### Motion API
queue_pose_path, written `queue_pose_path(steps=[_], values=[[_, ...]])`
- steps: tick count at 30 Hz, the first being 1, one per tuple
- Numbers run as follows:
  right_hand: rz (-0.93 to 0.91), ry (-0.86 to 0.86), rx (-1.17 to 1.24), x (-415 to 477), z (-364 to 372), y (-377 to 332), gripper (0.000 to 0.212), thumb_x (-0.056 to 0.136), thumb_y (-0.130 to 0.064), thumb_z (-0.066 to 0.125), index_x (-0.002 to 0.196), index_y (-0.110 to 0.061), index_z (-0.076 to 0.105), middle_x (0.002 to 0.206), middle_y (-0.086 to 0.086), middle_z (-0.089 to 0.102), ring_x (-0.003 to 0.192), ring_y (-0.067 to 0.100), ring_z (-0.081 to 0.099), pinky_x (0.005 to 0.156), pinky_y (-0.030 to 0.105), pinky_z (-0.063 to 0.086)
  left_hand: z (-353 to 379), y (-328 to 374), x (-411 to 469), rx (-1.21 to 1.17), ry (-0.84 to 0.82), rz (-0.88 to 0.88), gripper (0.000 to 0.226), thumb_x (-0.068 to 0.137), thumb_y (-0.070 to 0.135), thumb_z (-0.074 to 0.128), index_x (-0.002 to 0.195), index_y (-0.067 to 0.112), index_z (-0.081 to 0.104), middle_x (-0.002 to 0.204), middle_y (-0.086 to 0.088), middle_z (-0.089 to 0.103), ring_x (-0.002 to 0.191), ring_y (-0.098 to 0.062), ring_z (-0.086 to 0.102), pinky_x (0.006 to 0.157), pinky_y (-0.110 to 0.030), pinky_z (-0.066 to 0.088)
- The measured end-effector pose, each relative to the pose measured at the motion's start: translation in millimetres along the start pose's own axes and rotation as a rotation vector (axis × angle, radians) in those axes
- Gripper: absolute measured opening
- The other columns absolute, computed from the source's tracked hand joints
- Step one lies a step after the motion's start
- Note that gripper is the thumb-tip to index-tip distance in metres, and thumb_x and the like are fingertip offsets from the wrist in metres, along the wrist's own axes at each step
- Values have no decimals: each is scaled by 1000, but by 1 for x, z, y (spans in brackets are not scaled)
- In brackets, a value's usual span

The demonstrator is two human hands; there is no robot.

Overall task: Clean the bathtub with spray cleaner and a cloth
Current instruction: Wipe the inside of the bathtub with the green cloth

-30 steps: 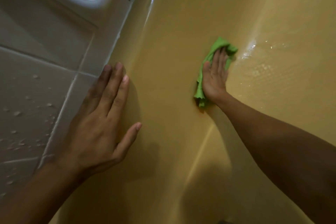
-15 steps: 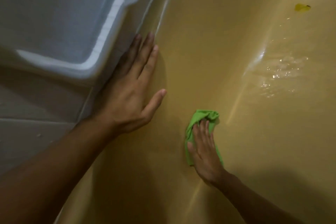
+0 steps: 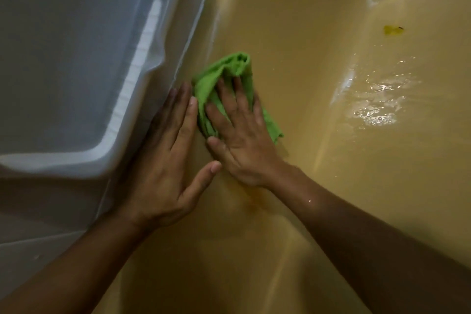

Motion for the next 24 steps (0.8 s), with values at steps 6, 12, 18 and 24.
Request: queue_pose_path(steps=[6,12,18,24], values=[[314,139,80,46,-24,77,65,107,-46,30,163,-19,10,171,11,0,157,30,-6,122,65,0,-1,-1,4,26,-25,0,87,99,52,46,160,-3,17,171,-18,7,160,-32,2,129,-47,9],[727,1,76,-19,-6,173,65,105,-55,11,160,-32,-14,169,-7,-20,155,14,-21,123,61,-4,0,0,10,49,-32,-11,89,98,53,46,161,0,15,172,-15,5,160,-31,0,130,-42,5],[684,-225,-206,-113,2,189,68,106,-55,9,159,-27,-22,166,-3,-29,153,19,-26,124,60,-6,0,1,16,52,-50,-8,86,97,53,47,163,7,18,173,-11,2,160,-31,-1,130,-43,5],[725,-256,-15,-148,23,146,64,104,-58,7,160,-34,-12,166,-12,-27,153,13,-27,124,58,-9,-2,2,25,54,-46,-12,86,96,52,48,162,5,19,173,-11,4,160,-30,1,129,-44,8]])
Point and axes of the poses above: each hand's wrist, its own x-axis towards the middle knuckle, its own z-axis out of the palm, y = z × x, the point moved 4 cm from there along x, towards the middle knuckle
